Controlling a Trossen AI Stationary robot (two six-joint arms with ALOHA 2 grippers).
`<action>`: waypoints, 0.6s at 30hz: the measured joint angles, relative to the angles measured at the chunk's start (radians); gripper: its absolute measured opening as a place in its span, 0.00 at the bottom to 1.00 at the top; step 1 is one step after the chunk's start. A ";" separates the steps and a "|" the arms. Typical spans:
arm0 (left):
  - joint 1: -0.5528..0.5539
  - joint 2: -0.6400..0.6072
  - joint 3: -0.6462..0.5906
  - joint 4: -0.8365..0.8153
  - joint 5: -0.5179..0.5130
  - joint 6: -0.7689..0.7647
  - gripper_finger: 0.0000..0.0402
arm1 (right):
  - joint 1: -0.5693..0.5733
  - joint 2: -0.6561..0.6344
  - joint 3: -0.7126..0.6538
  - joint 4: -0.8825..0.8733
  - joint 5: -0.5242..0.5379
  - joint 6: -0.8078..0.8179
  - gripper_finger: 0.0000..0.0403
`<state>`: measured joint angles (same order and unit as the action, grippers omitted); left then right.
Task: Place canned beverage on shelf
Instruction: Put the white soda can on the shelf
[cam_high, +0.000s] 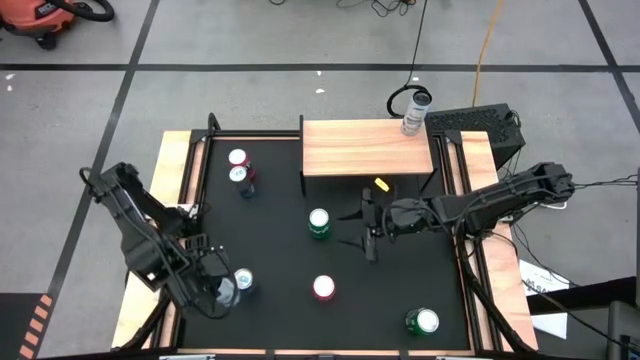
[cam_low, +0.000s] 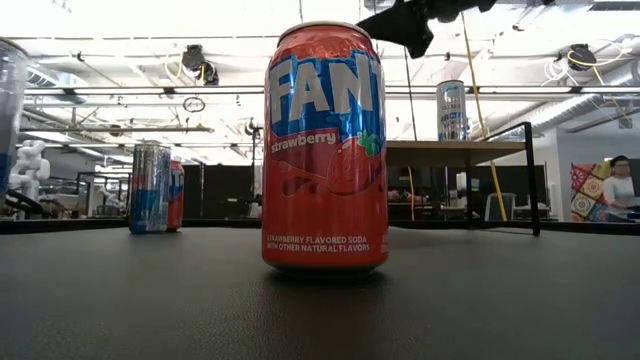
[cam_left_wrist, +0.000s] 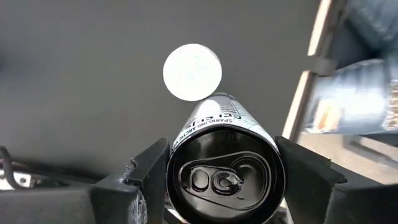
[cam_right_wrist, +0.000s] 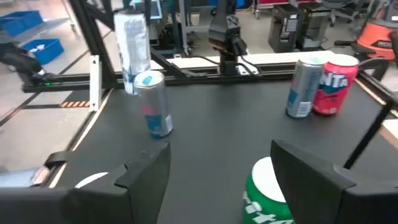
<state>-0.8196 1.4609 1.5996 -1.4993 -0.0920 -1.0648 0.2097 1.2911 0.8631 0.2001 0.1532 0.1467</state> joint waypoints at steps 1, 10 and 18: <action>0.010 0.000 0.019 -0.006 0.010 0.012 0.58 | 0.006 0.000 0.000 0.000 0.000 0.000 0.65; 0.077 -0.001 0.139 -0.022 0.152 0.085 0.58 | 0.034 0.000 0.000 0.013 0.000 -0.010 0.65; 0.157 -0.001 0.171 -0.018 0.124 0.233 0.58 | 0.035 0.000 0.000 0.036 -0.027 -0.020 0.65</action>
<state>-0.6624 1.4601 1.7702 -1.5178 0.0319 -0.8322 0.2443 1.2907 0.8631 0.2356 0.1265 0.1263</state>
